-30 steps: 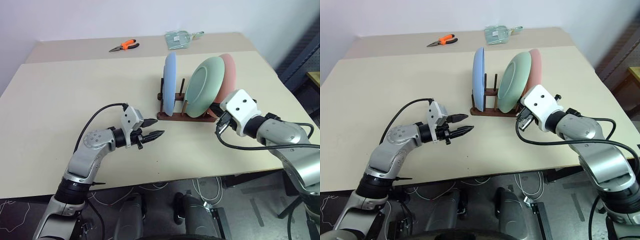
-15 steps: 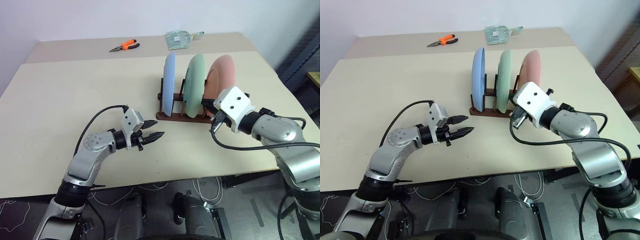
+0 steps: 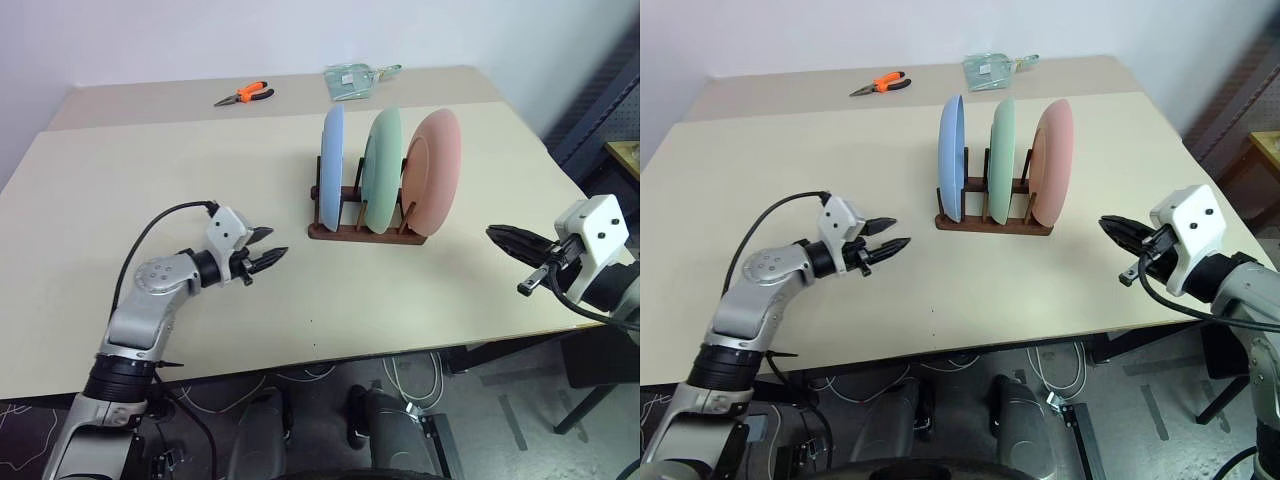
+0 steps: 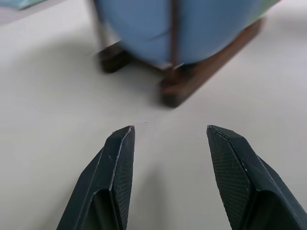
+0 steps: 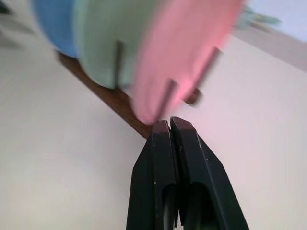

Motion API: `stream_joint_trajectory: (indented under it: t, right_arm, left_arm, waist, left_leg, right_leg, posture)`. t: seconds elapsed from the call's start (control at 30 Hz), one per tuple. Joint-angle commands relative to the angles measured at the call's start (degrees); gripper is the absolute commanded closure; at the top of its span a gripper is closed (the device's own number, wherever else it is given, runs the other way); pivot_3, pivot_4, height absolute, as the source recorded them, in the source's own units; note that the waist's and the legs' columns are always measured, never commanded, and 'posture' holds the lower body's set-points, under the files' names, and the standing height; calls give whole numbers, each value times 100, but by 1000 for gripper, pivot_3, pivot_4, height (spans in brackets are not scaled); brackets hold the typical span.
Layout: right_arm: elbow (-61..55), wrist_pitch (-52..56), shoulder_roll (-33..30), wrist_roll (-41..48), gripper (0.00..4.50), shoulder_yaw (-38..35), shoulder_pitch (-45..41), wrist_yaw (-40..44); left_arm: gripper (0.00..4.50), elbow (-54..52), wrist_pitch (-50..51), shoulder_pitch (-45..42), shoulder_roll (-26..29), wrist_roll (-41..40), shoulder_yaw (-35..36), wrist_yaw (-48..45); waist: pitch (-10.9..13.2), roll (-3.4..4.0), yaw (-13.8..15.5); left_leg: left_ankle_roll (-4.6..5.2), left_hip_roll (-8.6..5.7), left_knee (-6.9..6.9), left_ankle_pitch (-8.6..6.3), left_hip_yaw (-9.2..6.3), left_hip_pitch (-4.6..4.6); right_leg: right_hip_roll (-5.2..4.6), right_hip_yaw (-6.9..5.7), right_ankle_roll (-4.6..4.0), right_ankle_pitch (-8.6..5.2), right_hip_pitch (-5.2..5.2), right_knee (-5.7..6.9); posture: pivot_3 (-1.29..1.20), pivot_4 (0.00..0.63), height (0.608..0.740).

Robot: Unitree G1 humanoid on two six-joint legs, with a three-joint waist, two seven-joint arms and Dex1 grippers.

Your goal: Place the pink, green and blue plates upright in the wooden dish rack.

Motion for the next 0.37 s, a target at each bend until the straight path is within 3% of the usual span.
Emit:
stream_joint_trajectory:
  t: [0.03,0.37]
  right_arm:
    - [443,-451,112,-159,4480,148,-228,-87]
    - [1650,-1118,411,-514,4480,893,-772,-133]
  left_arm:
    - [2073,-32,-241,-13,92,71,141,9]
    - [2073,-448,-219,416,-16,95,257,442]
  waist:
    - [0,2,1]
    - [0,2,12]
  left_leg:
    - [0,0,0,0,0,0]
    - [17,-2,-8,10,10,-5]
  right_leg:
    - [0,0,0,1,-1,0]
    - [-1,1,0,1,-9,3]
  posture:
    - [0,150,740]
    - [0,150,740]
